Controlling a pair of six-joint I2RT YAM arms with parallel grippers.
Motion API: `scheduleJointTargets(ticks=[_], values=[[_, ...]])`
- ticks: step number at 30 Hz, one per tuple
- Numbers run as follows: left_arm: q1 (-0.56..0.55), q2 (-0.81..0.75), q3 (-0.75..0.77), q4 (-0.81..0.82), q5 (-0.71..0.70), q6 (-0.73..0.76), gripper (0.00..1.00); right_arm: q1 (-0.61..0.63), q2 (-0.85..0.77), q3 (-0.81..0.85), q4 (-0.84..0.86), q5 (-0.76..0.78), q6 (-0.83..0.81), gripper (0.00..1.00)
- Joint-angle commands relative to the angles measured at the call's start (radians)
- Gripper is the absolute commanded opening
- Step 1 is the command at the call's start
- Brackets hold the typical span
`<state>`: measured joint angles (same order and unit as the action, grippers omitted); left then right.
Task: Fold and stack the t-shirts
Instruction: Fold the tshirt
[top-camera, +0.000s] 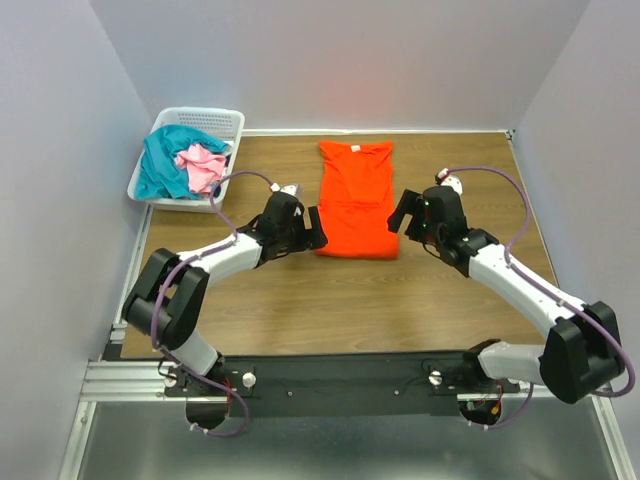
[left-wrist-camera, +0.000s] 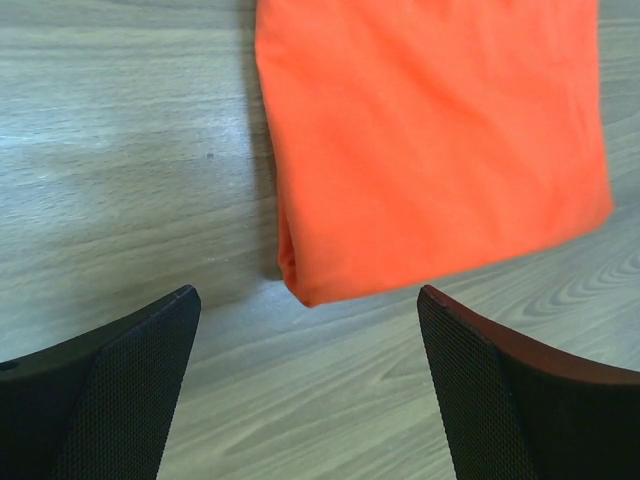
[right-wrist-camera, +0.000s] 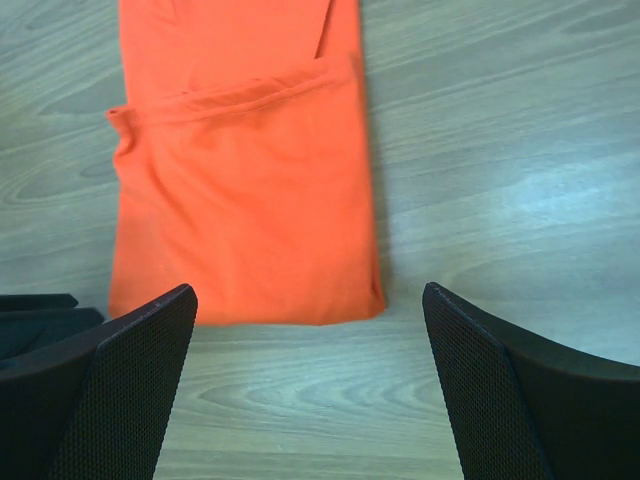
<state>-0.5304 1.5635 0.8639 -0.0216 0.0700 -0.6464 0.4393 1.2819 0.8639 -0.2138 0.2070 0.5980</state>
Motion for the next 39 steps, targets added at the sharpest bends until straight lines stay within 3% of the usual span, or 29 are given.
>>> scheduleJointTargets(ticks=[1,11,14,17,29,30,32,35,39], values=[[0.000,0.076,0.038,0.017,0.059,0.028,0.94,-0.001,-0.078,-0.051,-0.002,0.083,0.033,1.00],[0.000,0.175,0.046,0.043,0.073,0.011,0.74,-0.001,-0.128,-0.080,-0.015,0.081,0.022,1.00],[0.000,0.185,0.043,0.043,0.070,0.005,0.65,-0.001,-0.128,-0.091,-0.016,0.069,0.025,1.00],[0.000,0.193,0.038,0.046,0.076,0.002,0.50,-0.001,-0.127,-0.101,-0.016,0.069,0.026,1.00],[-0.005,0.216,0.007,0.075,0.091,-0.006,0.29,-0.001,-0.102,-0.137,-0.021,0.052,0.052,1.00],[-0.006,0.216,0.004,0.077,0.091,-0.007,0.19,-0.001,-0.098,-0.138,-0.021,0.052,0.055,1.00],[-0.008,0.219,-0.002,0.077,0.088,-0.009,0.10,-0.001,-0.089,-0.146,-0.021,0.045,0.062,1.00],[-0.008,0.227,-0.005,0.074,0.082,-0.012,0.02,-0.001,-0.059,-0.149,-0.019,0.045,0.080,1.00],[-0.010,0.236,-0.012,0.071,0.079,-0.010,0.00,-0.001,0.005,-0.149,-0.019,0.049,0.153,1.00]])
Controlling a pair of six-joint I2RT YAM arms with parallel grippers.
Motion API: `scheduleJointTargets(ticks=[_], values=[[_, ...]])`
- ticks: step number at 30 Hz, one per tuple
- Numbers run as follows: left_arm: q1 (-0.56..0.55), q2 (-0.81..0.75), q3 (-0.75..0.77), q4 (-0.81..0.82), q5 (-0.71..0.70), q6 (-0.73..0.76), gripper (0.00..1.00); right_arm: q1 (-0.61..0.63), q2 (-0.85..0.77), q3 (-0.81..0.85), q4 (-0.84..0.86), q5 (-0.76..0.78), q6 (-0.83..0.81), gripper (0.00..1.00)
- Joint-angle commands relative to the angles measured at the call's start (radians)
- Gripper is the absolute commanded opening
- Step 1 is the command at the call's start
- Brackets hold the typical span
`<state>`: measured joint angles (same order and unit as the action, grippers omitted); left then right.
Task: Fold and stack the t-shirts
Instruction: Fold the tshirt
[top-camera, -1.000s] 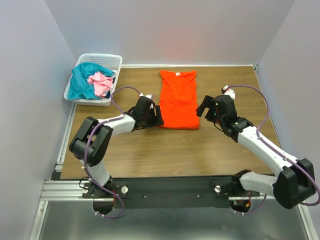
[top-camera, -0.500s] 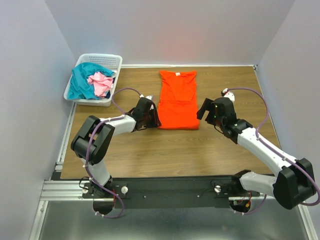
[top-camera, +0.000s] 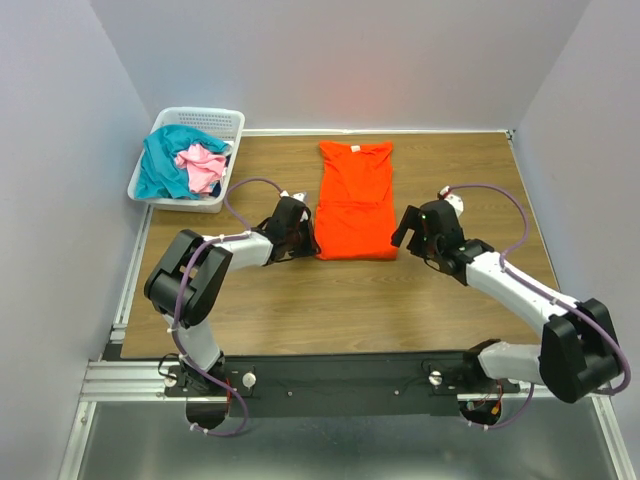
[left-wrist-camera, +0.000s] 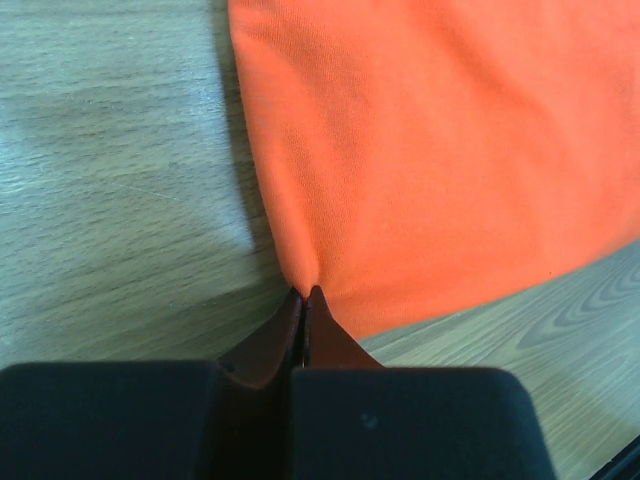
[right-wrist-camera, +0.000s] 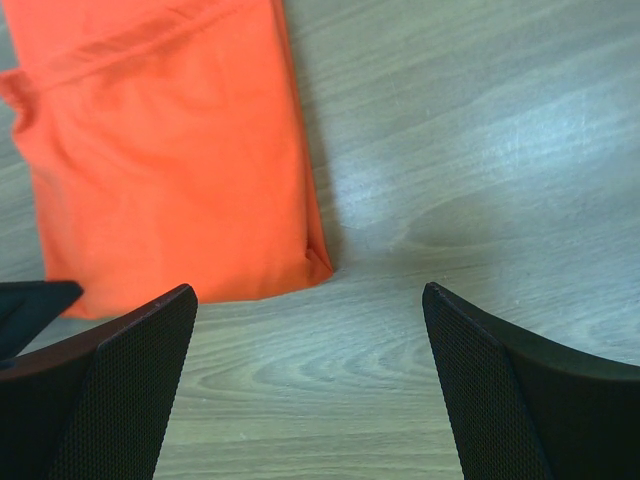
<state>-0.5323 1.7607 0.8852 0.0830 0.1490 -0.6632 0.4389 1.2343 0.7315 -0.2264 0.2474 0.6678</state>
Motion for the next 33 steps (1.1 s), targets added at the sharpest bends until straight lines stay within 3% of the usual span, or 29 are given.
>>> scheduleJointTargets(ticks=[1,13,29,33], values=[[-0.008,0.036,-0.034,-0.035,-0.003,0.007,0.00,0.000,0.063,-0.017,-0.005,0.009,0.096,1.00],[-0.018,0.023,-0.035,-0.040,-0.012,0.008,0.00,0.000,0.217,-0.026,0.084,-0.057,0.170,0.90],[-0.021,0.019,-0.046,-0.052,-0.022,0.001,0.00,0.000,0.298,-0.080,0.159,-0.109,0.187,0.49],[-0.021,0.013,-0.054,-0.054,-0.025,-0.003,0.00,0.000,0.298,-0.095,0.176,-0.129,0.190,0.33]])
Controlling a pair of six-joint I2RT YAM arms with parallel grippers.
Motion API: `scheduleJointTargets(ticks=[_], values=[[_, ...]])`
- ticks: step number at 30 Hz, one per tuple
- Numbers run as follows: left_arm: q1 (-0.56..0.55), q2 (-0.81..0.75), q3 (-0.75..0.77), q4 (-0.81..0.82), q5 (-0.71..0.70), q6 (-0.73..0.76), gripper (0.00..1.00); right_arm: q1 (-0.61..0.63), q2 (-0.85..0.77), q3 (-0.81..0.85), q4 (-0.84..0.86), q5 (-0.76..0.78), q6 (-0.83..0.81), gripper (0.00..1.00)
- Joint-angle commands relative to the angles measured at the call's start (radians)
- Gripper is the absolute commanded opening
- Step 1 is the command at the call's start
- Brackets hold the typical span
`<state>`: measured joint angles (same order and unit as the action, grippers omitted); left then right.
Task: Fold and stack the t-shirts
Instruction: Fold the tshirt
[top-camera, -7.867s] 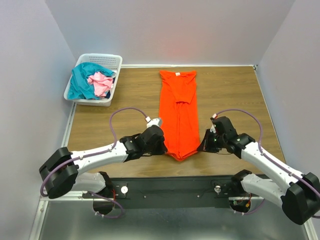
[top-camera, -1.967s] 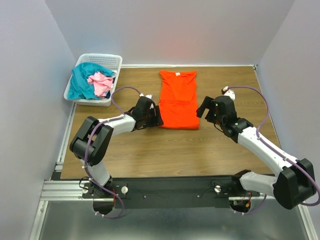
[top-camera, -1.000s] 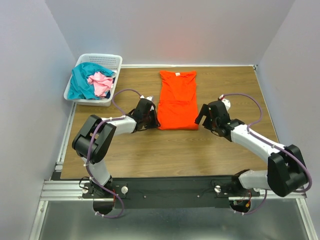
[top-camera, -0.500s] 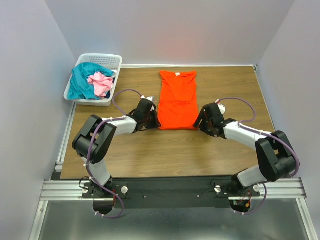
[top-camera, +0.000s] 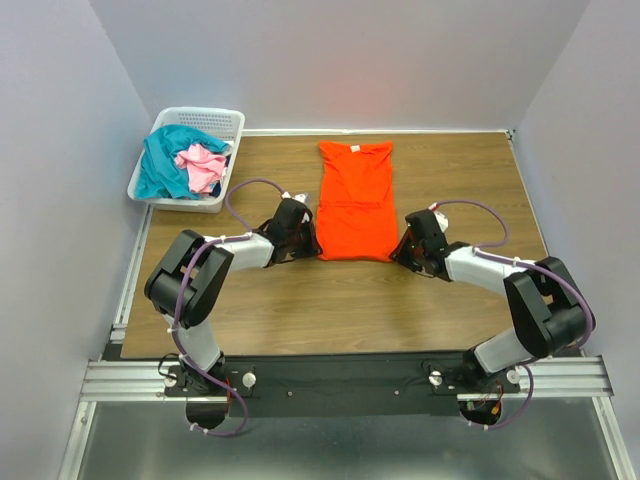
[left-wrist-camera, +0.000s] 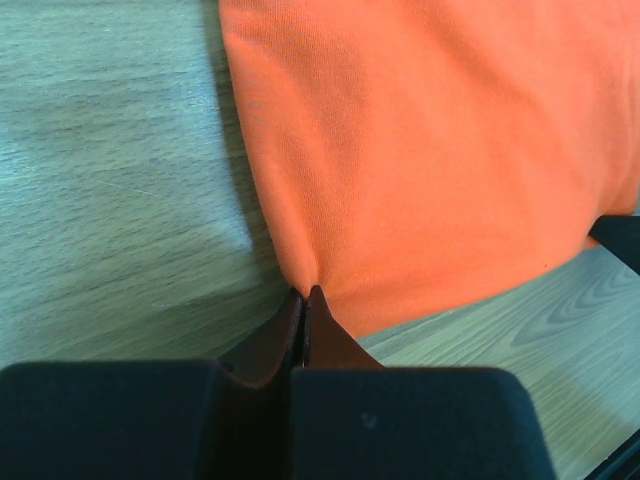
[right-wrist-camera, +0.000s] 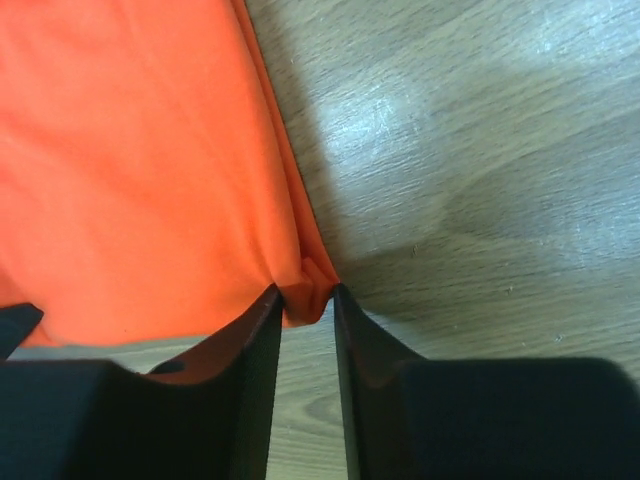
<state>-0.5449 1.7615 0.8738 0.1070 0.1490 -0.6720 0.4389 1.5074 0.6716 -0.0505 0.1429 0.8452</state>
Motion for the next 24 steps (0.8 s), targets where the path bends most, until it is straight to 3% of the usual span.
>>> scheduleJointTargets(ticks=[1,7,9,15,24], values=[[-0.009,0.009,-0.044,-0.078,-0.025,0.005,0.00,0.000,0.025,-0.038,0.000,-0.029,0.012,0.28],[-0.015,-0.003,-0.056,-0.085,-0.026,0.002,0.00,0.000,0.020,-0.066,0.009,-0.086,0.005,0.04],[-0.023,-0.023,-0.068,-0.089,-0.029,-0.001,0.00,0.000,-0.007,-0.081,0.009,-0.126,-0.001,0.01],[-0.043,-0.151,-0.197,-0.092,-0.043,-0.047,0.00,0.001,-0.159,-0.178,-0.037,-0.262,-0.047,0.01],[-0.118,-0.452,-0.312,-0.191,-0.074,-0.090,0.00,0.021,-0.476,-0.196,-0.308,-0.443,-0.075,0.01]])
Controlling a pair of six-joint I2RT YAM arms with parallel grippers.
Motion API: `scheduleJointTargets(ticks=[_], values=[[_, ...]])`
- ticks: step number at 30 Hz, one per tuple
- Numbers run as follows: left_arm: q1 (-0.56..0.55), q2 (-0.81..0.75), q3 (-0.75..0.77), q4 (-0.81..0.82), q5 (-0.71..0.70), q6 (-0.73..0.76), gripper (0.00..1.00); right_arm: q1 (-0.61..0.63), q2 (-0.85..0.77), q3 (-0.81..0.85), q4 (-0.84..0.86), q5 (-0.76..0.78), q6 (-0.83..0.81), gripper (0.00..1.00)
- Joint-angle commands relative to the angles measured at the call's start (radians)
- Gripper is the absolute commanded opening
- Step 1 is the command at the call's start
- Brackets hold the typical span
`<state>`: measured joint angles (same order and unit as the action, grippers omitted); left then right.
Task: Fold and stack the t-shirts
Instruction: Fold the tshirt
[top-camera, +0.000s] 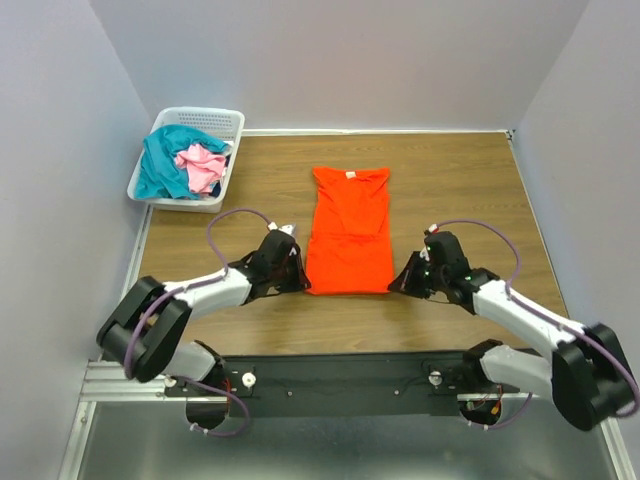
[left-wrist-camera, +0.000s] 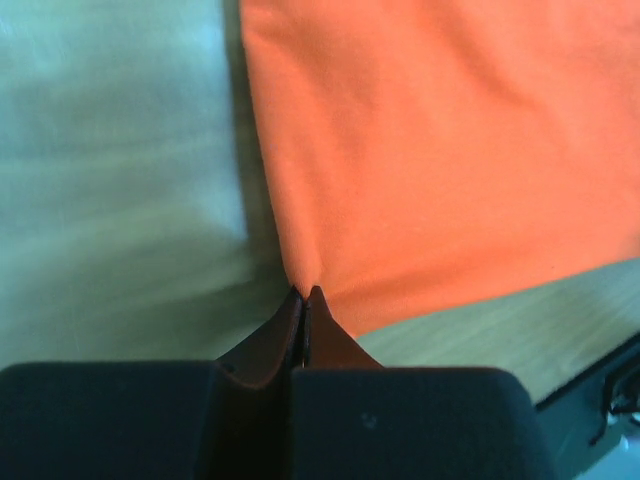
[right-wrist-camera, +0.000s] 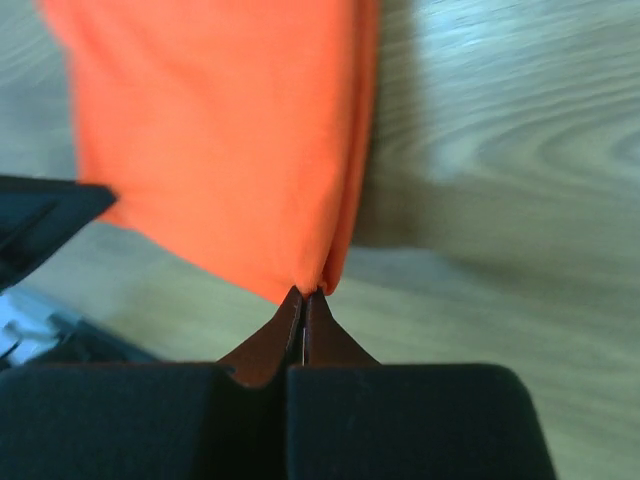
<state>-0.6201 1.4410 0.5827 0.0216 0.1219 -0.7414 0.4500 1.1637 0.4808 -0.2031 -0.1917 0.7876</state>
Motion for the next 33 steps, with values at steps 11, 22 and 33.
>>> scheduleJointTargets(ticks=[11,22,33], values=[[-0.069,-0.396,0.075,-0.253,-0.149,-0.058,0.00,0.012,-0.306,0.175,-0.334,-0.015,-0.056,0.01],[-0.027,-0.277,0.271,-0.252,-0.225,-0.017,0.00,0.010,-0.179,0.355,-0.311,0.248,-0.094,0.01],[0.072,-0.142,0.440,-0.206,-0.194,0.072,0.00,-0.010,-0.044,0.513,-0.222,0.347,-0.131,0.01]])
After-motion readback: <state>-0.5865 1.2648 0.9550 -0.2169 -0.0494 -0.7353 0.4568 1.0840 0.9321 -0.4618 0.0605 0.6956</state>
